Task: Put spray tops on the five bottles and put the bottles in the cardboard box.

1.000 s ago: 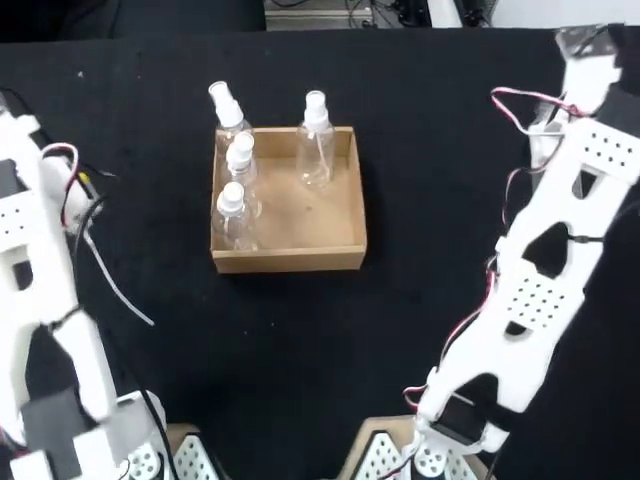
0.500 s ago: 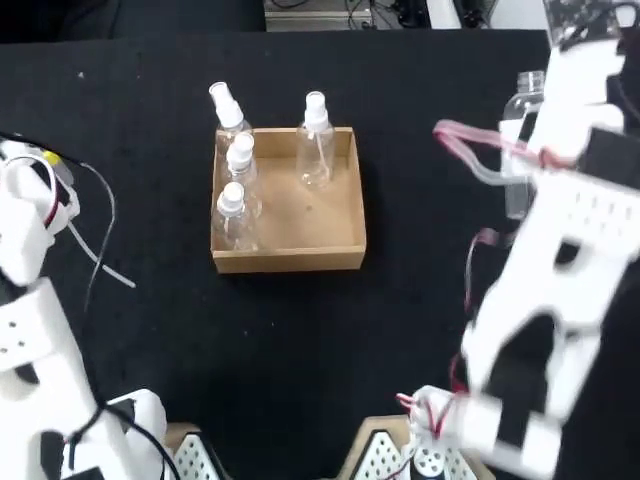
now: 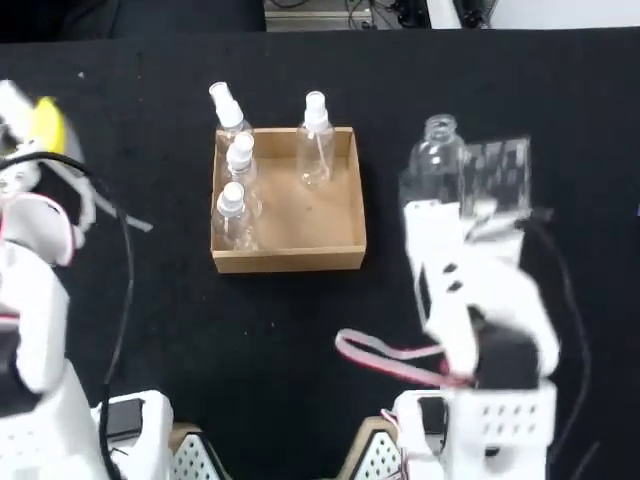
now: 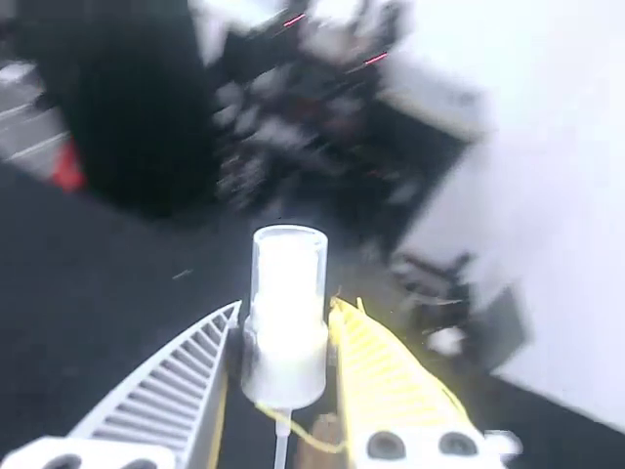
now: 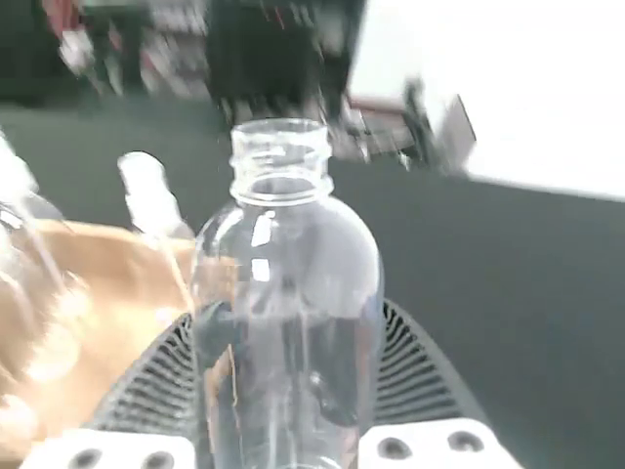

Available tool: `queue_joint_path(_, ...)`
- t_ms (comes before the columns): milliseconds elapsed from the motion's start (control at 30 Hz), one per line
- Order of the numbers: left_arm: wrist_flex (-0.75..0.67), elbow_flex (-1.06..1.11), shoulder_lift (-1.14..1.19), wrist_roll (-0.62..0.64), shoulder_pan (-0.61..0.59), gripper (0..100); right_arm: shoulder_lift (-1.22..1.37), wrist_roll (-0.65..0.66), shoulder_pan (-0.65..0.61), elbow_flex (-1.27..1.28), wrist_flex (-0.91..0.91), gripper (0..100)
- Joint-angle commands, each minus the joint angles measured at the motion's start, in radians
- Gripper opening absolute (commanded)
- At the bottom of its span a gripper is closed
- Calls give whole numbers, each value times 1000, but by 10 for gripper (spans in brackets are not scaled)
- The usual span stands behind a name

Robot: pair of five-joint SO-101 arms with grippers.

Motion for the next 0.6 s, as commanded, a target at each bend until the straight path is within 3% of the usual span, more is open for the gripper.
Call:
queue_joint_path(0, -94, -47, -49, 15, 165, 51, -248, -43, -152, 203, -175, 39)
queue_joint_path(267, -273, -47, -44, 18, 458, 52, -572, -43, -376, 483, -259, 39)
queue_joint_path(400, -370, -47, -44, 14, 590, 54, -700, -41, -390, 570, -256, 39)
queue_joint_path(567, -387, -42, -12, 11, 728, 55, -694, -41, -394, 618, -259, 39)
